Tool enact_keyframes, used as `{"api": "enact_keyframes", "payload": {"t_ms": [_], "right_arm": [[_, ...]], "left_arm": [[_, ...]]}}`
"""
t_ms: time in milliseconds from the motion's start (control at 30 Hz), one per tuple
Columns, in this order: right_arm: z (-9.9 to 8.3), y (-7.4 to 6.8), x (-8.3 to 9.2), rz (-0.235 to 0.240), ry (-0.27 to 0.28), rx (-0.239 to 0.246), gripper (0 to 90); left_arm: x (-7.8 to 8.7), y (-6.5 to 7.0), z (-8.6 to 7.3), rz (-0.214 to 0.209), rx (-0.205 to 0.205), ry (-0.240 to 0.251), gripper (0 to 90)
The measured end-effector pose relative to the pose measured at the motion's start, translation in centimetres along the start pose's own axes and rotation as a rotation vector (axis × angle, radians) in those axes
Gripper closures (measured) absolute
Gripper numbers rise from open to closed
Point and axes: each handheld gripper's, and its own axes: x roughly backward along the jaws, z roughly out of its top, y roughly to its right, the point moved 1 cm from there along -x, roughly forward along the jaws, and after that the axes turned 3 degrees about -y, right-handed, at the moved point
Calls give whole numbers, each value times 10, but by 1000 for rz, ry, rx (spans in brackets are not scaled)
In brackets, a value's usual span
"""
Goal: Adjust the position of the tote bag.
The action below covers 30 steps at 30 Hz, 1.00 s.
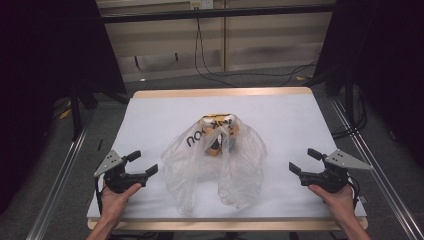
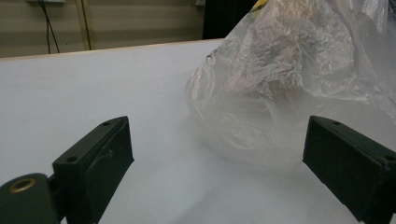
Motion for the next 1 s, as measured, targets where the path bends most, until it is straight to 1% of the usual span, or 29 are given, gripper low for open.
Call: {"api": "enact_keyframes", "payload": {"t_ms": [33,67,100,133,167,200,233,267,300,333,367,400,433,500,533,600,633,667,700,733,767,800,833,867,900,933,967,1000], "right_arm": [[0,0,0,0,0,4,123],[0,-1,0,-1,6,9,123],[1,-2,0,-3,8,8,129],[1,-2,1,-6,8,17,139],[2,-2,2,-4,9,17,148],[2,-2,2,-4,9,17,148],[2,-2,3,-2,15,19,177],[2,-2,3,-3,16,22,187],[2,-3,3,1,16,23,193],[2,-3,3,1,16,23,193],[2,-3,4,10,14,19,210],[2,-3,4,17,17,21,237],[2,-3,4,22,17,21,236],[2,-3,5,28,13,22,243],[3,-3,5,42,4,16,264],[3,-3,5,48,0,13,273],[3,-4,4,57,-14,10,294],[3,-5,4,64,-17,9,299],[3,-5,4,71,-24,10,307],[4,-6,3,86,-29,1,327],[5,-7,2,106,-51,1,336],[5,-7,2,106,-51,1,336],[5,-8,1,116,-55,1,342],[6,-11,0,133,-66,6,358],[6,-12,0,139,-68,2,367],[6,-12,0,139,-68,2,367],[7,-15,0,160,-72,-4,376],[8,-17,1,163,-75,-7,381]], "left_arm": [[0,0,1,-13,-1,-3,85],[1,1,1,-17,-2,-9,94],[1,2,2,-7,-5,-18,97],[1,2,2,-7,-5,-18,98],[1,3,2,-7,-24,-31,108],[1,3,2,-7,-24,-31,120],[1,4,2,-18,-20,-39,129],[1,4,2,-13,-27,-48,136],[1,4,2,-13,-27,-48,148],[1,4,2,-24,-27,-52,148],[1,5,3,-29,-28,-57,159],[2,5,3,-23,-34,-63,182],[2,7,4,-35,-27,-62,191],[4,8,4,-34,-35,-64,222],[6,9,5,-36,-47,-51,238],[8,10,5,-29,-55,-59,246],[9,11,6,-33,-48,-49,270],[10,12,6,-29,-49,-46,288],[11,13,7,-40,-52,-40,317],[12,14,7,-41,-53,-31,342],[13,14,7,-42,-53,-32,359],[14,15,7,-42,-51,-40,359],[15,17,7,-32,-49,-36,377],[18,18,8,-34,-53,-42,398],[18,18,8,-34,-53,-42,418],[19,19,8,-47,-46,-38,418],[21,20,8,-45,-42,-48,437],[23,21,9,-55,-47,-55,448]]}}
